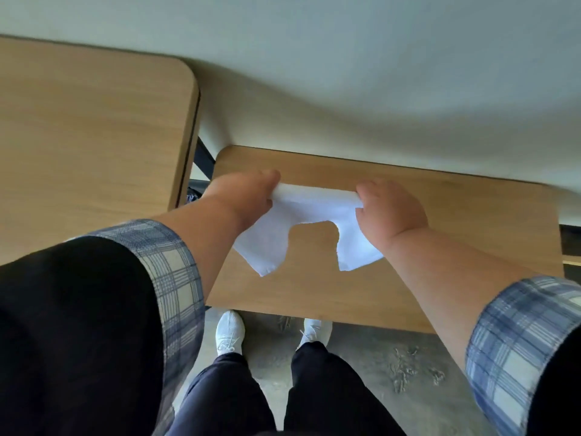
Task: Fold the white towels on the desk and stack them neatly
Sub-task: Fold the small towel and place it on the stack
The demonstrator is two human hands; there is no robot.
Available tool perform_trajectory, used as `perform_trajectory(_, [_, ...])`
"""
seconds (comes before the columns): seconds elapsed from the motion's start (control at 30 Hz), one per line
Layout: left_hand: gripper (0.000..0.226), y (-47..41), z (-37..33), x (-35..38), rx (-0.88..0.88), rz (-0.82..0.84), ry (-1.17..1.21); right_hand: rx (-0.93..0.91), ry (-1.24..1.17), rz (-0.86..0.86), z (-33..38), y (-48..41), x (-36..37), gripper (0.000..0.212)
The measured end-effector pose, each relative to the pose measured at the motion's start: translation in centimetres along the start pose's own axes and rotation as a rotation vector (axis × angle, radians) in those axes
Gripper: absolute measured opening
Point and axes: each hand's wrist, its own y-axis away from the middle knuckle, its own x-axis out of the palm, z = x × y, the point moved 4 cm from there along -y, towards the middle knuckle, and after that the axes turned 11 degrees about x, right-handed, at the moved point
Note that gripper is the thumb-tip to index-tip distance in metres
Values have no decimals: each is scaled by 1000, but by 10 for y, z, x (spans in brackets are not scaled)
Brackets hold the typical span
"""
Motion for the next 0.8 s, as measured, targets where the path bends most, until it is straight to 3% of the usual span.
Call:
perform_trajectory(0.13, [27, 61, -14, -68, 74, -40, -107, -99, 83, -72, 13, 27, -72, 26])
perform_trajectory(0.33, [29, 148, -3, -162, -26, -93, -177, -274, 152, -107, 69, 56, -163, 41])
perform_trajectory(0.5, [26, 227, 48, -216, -124, -239, -210, -360, 156, -164, 158, 71, -226, 28])
perform_trajectory(0.8, [22, 368, 194, -223, -176, -264, -355, -429, 155, -264, 352, 117, -214, 11])
